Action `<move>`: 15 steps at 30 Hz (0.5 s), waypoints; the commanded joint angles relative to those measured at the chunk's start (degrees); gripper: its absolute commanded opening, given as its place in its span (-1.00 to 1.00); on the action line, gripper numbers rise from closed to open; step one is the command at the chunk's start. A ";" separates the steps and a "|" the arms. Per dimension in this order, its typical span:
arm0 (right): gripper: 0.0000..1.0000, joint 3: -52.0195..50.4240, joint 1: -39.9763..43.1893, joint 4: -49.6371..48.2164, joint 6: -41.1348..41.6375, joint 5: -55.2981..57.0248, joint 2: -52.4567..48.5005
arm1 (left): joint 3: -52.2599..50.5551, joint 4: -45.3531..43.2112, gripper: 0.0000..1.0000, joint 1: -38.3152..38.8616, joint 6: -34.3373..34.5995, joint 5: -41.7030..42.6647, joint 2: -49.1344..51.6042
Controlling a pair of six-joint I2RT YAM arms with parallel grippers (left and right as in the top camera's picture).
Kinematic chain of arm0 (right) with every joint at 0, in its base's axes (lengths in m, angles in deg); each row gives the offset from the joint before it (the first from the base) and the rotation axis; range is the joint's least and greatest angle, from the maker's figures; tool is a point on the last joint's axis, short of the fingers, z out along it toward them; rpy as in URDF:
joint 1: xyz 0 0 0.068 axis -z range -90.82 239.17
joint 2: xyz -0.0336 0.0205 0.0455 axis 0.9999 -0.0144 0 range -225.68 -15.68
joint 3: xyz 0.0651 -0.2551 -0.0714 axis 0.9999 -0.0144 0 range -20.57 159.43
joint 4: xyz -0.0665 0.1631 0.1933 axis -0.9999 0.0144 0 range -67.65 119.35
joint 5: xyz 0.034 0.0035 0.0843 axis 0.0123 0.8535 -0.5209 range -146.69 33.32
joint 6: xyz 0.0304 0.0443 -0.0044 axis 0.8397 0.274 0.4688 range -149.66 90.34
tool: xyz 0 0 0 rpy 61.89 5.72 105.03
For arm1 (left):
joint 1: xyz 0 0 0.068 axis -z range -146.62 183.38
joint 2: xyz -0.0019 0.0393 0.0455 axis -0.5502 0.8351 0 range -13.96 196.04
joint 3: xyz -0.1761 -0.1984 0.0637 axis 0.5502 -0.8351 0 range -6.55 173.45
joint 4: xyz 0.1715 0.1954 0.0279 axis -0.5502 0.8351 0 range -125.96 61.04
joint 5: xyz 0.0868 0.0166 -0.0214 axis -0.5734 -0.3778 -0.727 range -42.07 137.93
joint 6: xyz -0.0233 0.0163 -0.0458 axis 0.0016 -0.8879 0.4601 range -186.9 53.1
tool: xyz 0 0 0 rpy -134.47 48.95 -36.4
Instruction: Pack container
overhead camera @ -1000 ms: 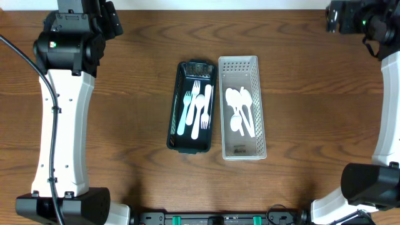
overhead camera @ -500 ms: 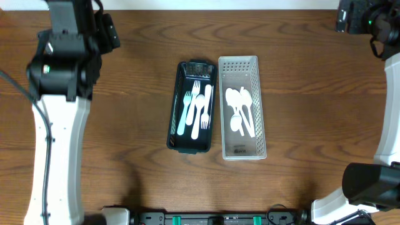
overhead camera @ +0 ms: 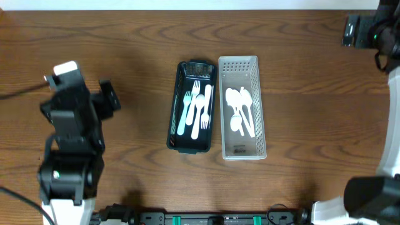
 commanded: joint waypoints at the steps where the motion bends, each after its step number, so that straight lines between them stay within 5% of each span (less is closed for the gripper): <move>1: 0.98 -10.40 0.48 -4.92 -0.59 0.24 8.33 | -6.88 -1.22 0.96 -0.37 -0.72 1.97 -5.79; 8: 0.98 -38.73 -0.28 -23.71 -0.55 0.17 26.73 | -19.61 -1.09 0.96 -0.02 -0.74 2.69 -19.82; 15: 0.98 -60.50 -3.63 -31.63 -0.57 0.20 43.80 | -26.86 -1.18 0.96 -0.02 -0.74 2.67 -34.25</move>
